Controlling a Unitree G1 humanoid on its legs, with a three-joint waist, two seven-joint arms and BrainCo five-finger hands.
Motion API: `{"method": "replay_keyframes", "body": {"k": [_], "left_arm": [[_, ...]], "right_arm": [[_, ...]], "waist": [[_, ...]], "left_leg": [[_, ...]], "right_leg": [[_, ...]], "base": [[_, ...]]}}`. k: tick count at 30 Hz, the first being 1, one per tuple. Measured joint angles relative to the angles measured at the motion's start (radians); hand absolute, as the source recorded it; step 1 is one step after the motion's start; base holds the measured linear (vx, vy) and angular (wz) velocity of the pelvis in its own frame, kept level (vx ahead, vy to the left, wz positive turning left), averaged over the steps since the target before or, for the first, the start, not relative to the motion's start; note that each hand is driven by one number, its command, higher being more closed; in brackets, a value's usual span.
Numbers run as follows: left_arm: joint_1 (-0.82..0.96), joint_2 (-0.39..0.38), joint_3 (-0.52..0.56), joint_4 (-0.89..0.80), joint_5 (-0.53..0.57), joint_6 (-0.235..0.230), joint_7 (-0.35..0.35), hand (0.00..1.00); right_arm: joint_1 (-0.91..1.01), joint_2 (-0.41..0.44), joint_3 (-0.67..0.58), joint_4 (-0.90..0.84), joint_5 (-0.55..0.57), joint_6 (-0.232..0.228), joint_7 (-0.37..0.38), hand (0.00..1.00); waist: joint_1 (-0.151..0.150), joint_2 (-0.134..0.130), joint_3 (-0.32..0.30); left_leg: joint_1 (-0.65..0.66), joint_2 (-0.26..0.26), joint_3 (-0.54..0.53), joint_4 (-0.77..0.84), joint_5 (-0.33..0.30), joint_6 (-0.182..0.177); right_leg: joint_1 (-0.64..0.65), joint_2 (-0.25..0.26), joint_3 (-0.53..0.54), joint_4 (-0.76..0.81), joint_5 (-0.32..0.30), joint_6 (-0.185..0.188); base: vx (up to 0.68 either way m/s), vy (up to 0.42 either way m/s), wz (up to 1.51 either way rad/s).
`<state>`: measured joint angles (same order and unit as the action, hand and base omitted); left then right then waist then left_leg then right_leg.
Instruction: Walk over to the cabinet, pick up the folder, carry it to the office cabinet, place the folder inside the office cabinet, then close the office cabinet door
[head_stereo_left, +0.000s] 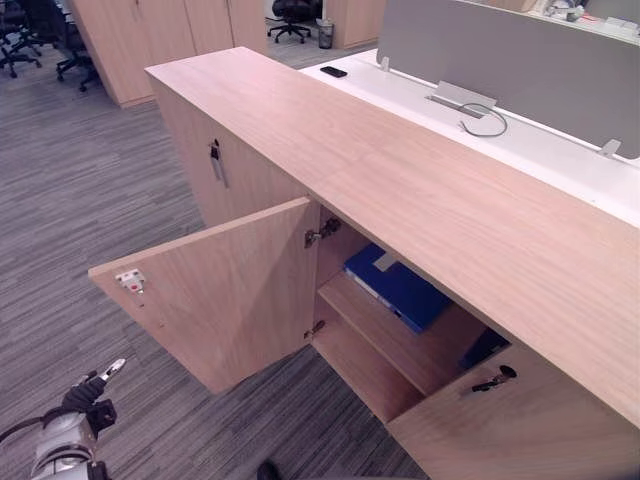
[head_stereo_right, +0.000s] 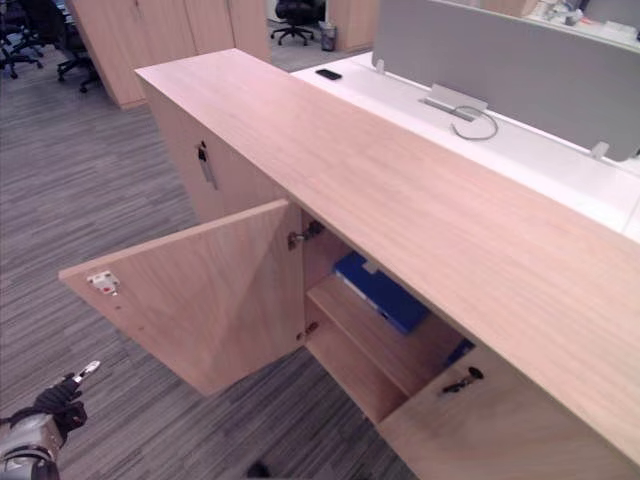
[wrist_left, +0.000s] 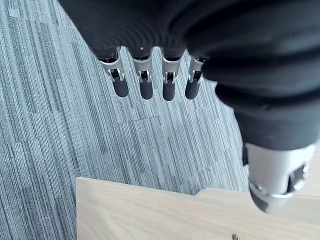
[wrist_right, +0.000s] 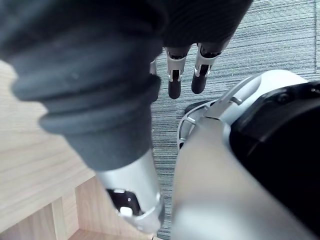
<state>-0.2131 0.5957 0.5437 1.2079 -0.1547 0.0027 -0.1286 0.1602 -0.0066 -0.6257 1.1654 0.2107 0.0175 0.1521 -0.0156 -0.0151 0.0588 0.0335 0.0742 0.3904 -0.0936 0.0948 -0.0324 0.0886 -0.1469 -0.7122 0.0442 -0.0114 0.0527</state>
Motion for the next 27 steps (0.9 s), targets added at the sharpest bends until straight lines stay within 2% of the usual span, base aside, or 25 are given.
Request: {"method": "replay_keyframes", "body": {"k": [6, 14, 18, 21, 24, 27], "left_arm": [[-0.007, 0.004, 0.013, -0.003, -0.012, 0.0, 0.002, 0.0], [-0.134, 0.064, -0.206, -0.062, -0.009, -0.014, 0.02, 0.0], [-0.19, 0.091, -0.356, -0.114, 0.088, -0.037, 0.036, 0.0], [-0.236, 0.092, -0.517, -0.158, 0.239, -0.054, 0.04, 0.0], [-0.266, 0.109, -0.609, -0.154, 0.374, -0.042, 0.064, 0.0], [-0.295, 0.116, -0.68, -0.154, 0.422, -0.038, 0.068, 0.0]], "right_arm": [[-0.011, -0.003, 0.035, 0.005, 0.0, 0.0, 0.005, 0.0], [-0.005, -0.002, 0.04, 0.005, 0.0, 0.0, 0.005, 0.0], [0.001, -0.01, 0.073, 0.004, 0.0, -0.002, 0.008, 0.0], [0.009, -0.012, 0.08, 0.002, -0.001, -0.005, 0.016, 0.0], [0.014, -0.014, 0.077, -0.008, -0.02, -0.008, 0.021, 0.0], [0.014, -0.018, 0.078, -0.024, -0.038, -0.008, 0.022, 0.0]], "waist": [[0.006, -0.014, -0.015], [0.006, -0.019, -0.018], [0.002, -0.019, -0.017], [0.002, -0.021, -0.014], [0.005, -0.024, -0.003], [0.013, -0.033, 0.005]], "left_leg": [[-0.009, 0.0, -0.01, 0.0, 0.004, 0.0], [-0.013, -0.001, -0.014, 0.0, 0.008, -0.001], [-0.012, -0.001, -0.01, 0.0, 0.011, 0.004], [-0.011, 0.0, -0.008, 0.0, 0.011, 0.004], [-0.008, 0.001, -0.005, 0.0, 0.013, 0.002], [-0.009, -0.006, -0.005, -0.001, 0.008, -0.003]], "right_leg": [[0.001, 0.0, -0.007, 0.001, 0.0, 0.0], [-0.003, -0.002, -0.011, 0.008, 0.0, -0.001], [-0.005, -0.003, -0.007, 0.011, 0.0, -0.001], [-0.009, -0.011, -0.006, 0.015, -0.001, -0.002], [-0.018, -0.022, -0.007, 0.037, -0.007, -0.006], [-0.019, -0.034, -0.013, 0.045, -0.007, -0.005]], "base": [[-0.03, -0.001, 0.05], [-0.01, 0.0, 0.01], [0.0, 0.0, 0.0], [-0.01, 0.002, -0.01], [-0.01, 0.004, 0.0], [-0.02, 0.019, 0.06]]}}
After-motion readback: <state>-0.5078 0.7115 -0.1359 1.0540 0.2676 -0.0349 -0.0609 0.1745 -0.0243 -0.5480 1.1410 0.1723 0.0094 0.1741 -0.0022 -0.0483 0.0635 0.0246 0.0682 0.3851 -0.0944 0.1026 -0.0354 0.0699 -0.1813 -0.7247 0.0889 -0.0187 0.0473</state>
